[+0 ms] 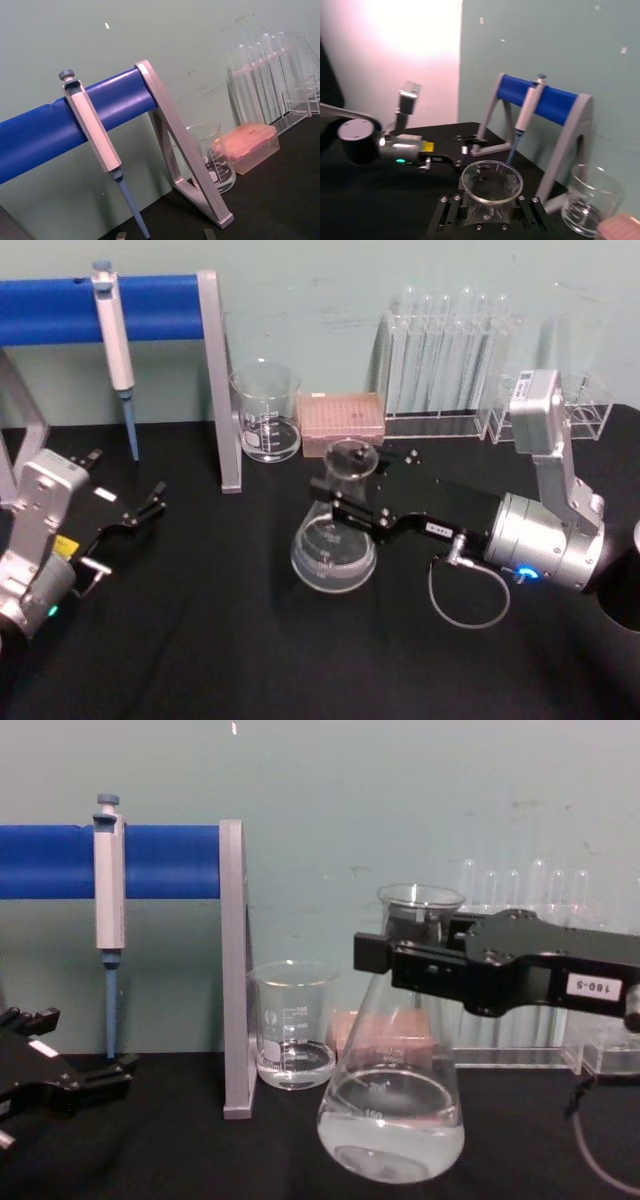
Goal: Grasp the erlenmeyer flask with one hand, shake it three times, then place it back.
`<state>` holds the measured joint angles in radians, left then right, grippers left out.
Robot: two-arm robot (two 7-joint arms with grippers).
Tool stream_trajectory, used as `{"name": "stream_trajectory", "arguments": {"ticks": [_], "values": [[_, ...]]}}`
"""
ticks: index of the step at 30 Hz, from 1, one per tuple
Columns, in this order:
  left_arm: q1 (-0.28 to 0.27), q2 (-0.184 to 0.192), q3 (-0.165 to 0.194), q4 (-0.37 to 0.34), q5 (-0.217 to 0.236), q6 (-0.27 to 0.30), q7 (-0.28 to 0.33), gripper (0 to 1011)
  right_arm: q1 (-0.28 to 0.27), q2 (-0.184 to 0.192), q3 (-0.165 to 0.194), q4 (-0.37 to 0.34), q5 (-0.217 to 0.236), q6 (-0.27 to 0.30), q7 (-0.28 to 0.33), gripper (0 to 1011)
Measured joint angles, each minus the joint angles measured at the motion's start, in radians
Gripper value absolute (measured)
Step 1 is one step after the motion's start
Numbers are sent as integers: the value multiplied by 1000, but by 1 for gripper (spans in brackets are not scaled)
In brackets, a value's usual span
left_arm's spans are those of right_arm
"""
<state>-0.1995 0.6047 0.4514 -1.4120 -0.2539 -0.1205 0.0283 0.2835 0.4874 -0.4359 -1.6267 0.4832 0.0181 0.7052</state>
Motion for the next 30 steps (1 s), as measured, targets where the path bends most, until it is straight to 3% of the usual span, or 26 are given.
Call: {"name": "stream_trajectory", "arguments": {"ticks": [15, 30], "values": [[0, 0, 0, 0, 0, 0, 0, 1001, 29, 59, -55, 6, 65, -33, 125, 451], [0, 0, 0, 0, 0, 0, 0, 1001, 51, 91, -94, 11, 99, -61, 160, 451]]}}
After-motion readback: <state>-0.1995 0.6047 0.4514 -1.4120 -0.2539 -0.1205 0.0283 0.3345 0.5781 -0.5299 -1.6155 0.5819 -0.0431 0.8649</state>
